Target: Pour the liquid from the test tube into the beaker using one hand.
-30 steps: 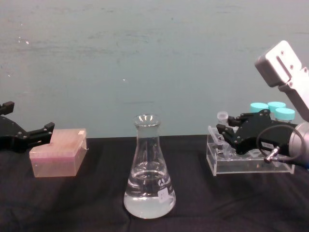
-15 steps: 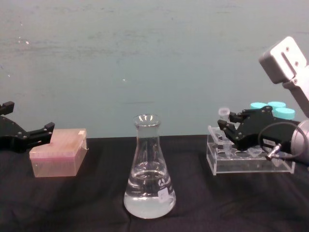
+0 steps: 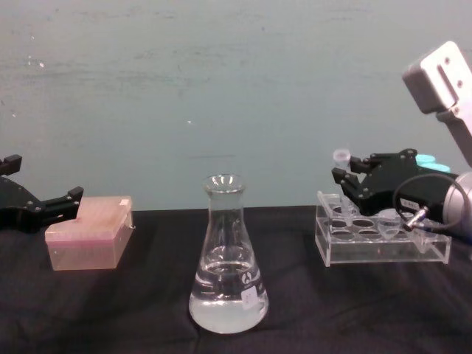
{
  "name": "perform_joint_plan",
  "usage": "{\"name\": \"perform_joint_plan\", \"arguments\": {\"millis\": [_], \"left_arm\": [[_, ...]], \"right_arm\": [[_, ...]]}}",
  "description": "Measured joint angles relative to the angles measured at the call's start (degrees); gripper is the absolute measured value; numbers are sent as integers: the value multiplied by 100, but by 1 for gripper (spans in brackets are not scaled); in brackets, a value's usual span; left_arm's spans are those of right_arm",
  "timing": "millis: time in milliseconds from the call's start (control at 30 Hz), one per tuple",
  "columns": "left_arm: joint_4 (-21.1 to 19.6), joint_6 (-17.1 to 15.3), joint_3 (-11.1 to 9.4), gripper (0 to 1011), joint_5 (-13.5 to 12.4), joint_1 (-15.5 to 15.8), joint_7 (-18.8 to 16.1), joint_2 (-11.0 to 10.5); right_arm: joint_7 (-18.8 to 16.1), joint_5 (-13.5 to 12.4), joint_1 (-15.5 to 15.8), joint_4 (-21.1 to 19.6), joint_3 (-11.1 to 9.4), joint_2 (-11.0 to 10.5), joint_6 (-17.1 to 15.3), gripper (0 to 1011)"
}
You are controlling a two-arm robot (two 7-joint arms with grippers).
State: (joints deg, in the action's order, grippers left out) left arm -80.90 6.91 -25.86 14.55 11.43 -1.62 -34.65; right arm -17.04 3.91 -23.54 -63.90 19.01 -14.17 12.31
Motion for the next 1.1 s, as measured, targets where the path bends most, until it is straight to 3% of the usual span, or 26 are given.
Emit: {"name": "perform_joint_plan", "arguments": {"millis": [267,667,767,1100], "left_arm": [[0,0,0,1000,0,0,0,0],[0,0,0,1000,0,0,0,0],[0,0,0,1000,0,0,0,0],[0,0,0,1000,0,0,0,0]], "right_arm": [[-73,-109,11,-172,-40,12,-29,222],[-159,-275,100,-762,-85,-54,-140,222],[-158,-216,100,-828,-49,-83,-115,222],[-66,417,-33,-895,295,-237,242,222]]}}
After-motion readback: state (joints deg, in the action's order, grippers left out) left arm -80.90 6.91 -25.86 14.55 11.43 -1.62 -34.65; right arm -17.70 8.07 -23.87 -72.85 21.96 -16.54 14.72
